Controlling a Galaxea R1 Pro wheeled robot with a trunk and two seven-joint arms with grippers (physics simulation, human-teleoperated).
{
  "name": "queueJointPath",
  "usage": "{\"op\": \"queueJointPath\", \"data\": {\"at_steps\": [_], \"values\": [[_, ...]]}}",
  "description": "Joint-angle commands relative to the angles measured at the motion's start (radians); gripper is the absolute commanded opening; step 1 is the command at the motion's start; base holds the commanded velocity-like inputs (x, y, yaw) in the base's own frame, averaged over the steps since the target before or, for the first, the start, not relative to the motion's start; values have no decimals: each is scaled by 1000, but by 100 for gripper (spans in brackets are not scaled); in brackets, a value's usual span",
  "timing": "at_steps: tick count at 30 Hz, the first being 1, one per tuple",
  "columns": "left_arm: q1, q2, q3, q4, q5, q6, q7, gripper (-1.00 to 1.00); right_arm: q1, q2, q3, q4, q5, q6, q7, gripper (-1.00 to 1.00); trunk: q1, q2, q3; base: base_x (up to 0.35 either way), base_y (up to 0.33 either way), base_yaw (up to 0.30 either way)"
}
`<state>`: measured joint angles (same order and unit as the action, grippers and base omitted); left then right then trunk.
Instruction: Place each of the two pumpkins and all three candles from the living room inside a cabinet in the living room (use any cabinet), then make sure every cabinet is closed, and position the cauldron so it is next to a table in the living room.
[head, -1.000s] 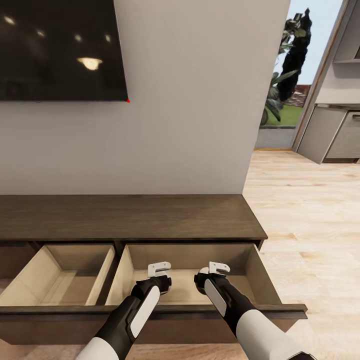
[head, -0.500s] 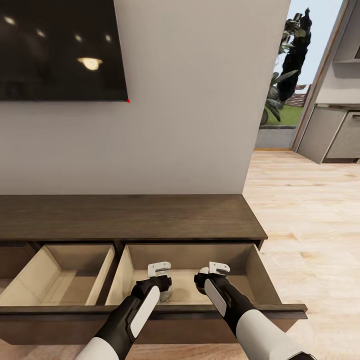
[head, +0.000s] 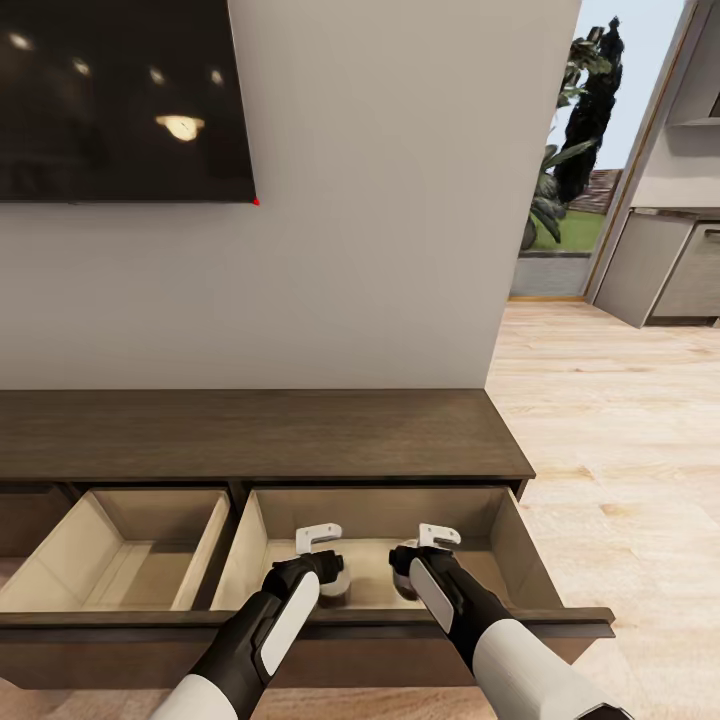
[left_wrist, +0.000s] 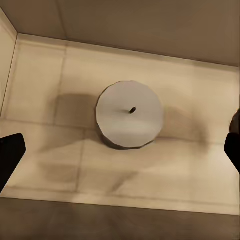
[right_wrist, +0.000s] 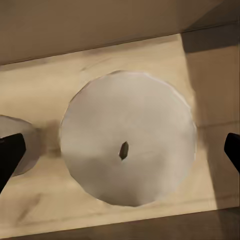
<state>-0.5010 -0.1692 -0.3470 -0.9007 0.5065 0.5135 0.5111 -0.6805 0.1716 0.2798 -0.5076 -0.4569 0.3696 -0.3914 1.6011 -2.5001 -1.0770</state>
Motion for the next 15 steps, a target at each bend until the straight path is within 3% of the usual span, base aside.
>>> {"op": "queueJointPath", "data": {"at_steps": [1,8,15], "values": [[-1,1,-3,-1,11,2,9,100,-1,-1,7,-2,-9,3,-9,100,0,0,-1,0,0,0],[-1,1,-3,-3,12,7,8,100,-1,-3,7,-2,-9,0,-9,100,-1,0,7,0,0,0],[-1,0,0,-3,12,12,9,100,-1,-2,7,-2,-8,0,-9,100,-28,49,29,0,0,0]]}}
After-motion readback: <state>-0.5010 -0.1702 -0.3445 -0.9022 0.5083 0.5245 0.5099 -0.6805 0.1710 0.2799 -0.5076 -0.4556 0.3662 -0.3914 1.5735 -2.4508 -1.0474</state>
